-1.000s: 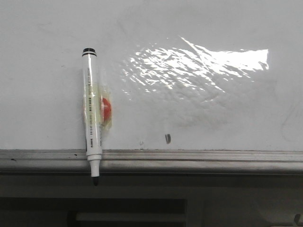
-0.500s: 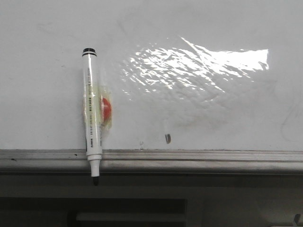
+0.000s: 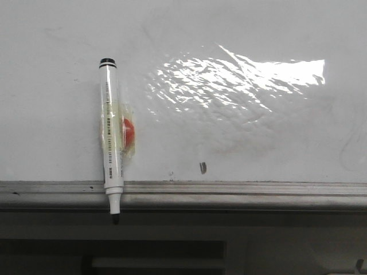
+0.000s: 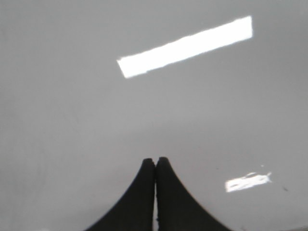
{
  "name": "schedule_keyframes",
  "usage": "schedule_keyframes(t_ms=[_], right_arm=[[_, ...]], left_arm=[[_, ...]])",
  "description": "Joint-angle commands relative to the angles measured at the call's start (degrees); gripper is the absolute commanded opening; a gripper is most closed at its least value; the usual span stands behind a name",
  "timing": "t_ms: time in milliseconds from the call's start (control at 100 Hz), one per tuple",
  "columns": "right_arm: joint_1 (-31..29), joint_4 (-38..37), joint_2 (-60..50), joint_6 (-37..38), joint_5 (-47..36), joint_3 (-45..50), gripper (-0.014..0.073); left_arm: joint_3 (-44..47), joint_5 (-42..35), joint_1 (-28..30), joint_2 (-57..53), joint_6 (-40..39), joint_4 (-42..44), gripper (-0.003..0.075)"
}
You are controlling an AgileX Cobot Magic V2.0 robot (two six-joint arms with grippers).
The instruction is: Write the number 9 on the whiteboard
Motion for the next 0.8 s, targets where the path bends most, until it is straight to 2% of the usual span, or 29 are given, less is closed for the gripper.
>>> schedule_keyframes(t_ms=[0,150,190,260,400,540,660,790], right_arm=[[0.1,7.9,-0.8,1.1,-6.1,1.6,-0.0061],[0.1,16.8,-0.8,1.1,-5.6,1.5,-0.0061],[0.1,19.9,-0.8,1.1,-5.5,1.5,-0.0061],[0.2,25.0,-0.8,1.1,-4.4,0.5,-0.0061],[0.7,24.7,-0.8,-0.5,4.8,-6.0,-0.0061],[0.7,22.2,-0.3,-10.5,19.6,-14.2,-0.0061],[0.7,19.4,1.6,-18.8,24.0,-19.1,-0.0061],[0.7,19.4,5.8,-19.5,24.9,-22.9,-0.0061]], left_arm=[[1.0,-10.0,-0.5,-1.5,-0.7,-12.4,-0.002],[1.0,-12.1,-0.5,-1.5,-0.7,-28.0,-0.002],[0.7,-10.9,-0.5,-1.5,-0.7,-35.5,-0.002],[-0.2,-7.7,-0.6,-1.5,-0.7,-41.0,-0.002],[-6.2,6.6,-0.6,-1.5,2.4,-36.3,-0.0021],[-13.6,17.4,-0.5,1.8,4.6,-25.3,-0.0021],[-17.8,21.5,-0.4,8.5,4.6,-14.2,-0.002],[-20.3,22.0,-0.5,17.1,5.1,-13.5,-0.0012]])
